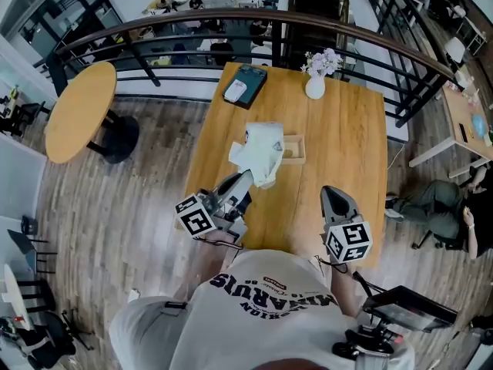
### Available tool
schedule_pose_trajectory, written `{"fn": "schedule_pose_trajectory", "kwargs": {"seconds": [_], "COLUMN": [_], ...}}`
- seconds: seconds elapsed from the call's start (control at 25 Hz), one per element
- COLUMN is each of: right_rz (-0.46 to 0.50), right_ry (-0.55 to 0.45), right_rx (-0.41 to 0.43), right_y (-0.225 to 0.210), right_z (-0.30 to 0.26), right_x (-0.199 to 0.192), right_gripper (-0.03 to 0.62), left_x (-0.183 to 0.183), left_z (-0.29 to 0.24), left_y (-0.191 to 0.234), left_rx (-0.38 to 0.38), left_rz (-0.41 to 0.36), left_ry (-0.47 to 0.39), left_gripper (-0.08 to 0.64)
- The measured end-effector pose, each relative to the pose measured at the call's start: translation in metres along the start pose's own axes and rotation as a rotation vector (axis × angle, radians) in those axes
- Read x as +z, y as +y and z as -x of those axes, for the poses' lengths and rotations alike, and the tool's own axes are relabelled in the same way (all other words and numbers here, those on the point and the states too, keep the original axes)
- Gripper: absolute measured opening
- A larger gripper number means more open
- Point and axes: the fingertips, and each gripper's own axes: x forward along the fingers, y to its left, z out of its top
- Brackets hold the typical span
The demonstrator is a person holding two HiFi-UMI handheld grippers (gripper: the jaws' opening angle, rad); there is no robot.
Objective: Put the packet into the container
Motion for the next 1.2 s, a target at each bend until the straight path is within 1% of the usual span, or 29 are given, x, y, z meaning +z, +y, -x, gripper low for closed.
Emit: {"fn": "schedule_pose_trajectory", "kwargs": {"seconds": [0.12,0.2,0.28,0.4,0.48,0.68,0.8,1.04,1.2], "right_rz": [-0.01,-0.019,-0.022,-0.027,-0.038,-0.063,-0.073,-0.083,-0.087], "right_ry": [0.001,0.003,0.008,0.008,0.002,-0.004,-0.003,-0.003,-0.005], "right_rx": [-0.014,-0.028,-0.04,-0.052,-0.06,-0.08,-0.096,-0.133,-0.149], "right_y": [-0.008,-0.015,-0.02,-0.03,-0.036,-0.046,-0.05,-0.062,-0.061], "right_z": [0.004,0.008,0.012,0.014,0.016,0.023,0.029,0.042,0.046], "right_x": [-0.004,-0.006,-0.008,-0.011,-0.013,-0.02,-0.025,-0.032,-0.035], "right_gripper": [0.011,0.011,0.011,0.011,0.011,0.011,0.011,0.011,0.011], "left_x": [0.0,-0.002,-0.011,-0.036,-0.048,-0.061,-0.067,-0.072,-0.069], "left_z": [-0.009,-0.016,-0.023,-0.033,-0.037,-0.043,-0.046,-0.059,-0.066], "left_y": [0.004,0.006,0.009,0.016,0.02,0.031,0.035,0.045,0.055], "left_rx": [0.0,0.0,0.012,0.038,0.039,0.046,0.037,0.036,0.035], "left_rz": [-0.017,-0.02,-0.009,-0.014,-0.026,-0.05,-0.066,-0.194,-0.278], "left_ry": [0.041,0.093,0.205,0.427,0.53,0.678,0.768,0.945,1.029], "left_gripper": [0.005,0.005,0.005,0.005,0.005,0.005,0.005,0.005,0.005]}}
